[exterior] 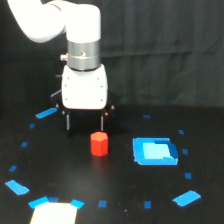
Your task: Pick up the red object from the table
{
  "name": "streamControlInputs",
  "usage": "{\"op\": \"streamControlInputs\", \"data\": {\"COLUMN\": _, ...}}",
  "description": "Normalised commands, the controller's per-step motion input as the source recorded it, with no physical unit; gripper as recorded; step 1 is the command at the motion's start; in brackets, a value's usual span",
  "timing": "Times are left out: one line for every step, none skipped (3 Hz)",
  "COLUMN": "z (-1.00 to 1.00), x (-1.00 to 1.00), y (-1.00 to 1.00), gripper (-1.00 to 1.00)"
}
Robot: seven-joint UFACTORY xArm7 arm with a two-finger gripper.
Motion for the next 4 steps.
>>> {"op": "streamControlInputs", "data": {"z": -0.44, "x": 0.14, "y": 1.0, "gripper": -0.17}}
{"op": "streamControlInputs", "data": {"z": -1.0, "x": 0.69, "y": -0.98, "gripper": 1.0}}
{"op": "streamControlInputs", "data": {"z": -1.0, "x": 0.47, "y": -1.0, "gripper": 1.0}}
{"op": "streamControlInputs", "data": {"z": -1.0, "x": 0.23, "y": -0.67, "gripper": 1.0}}
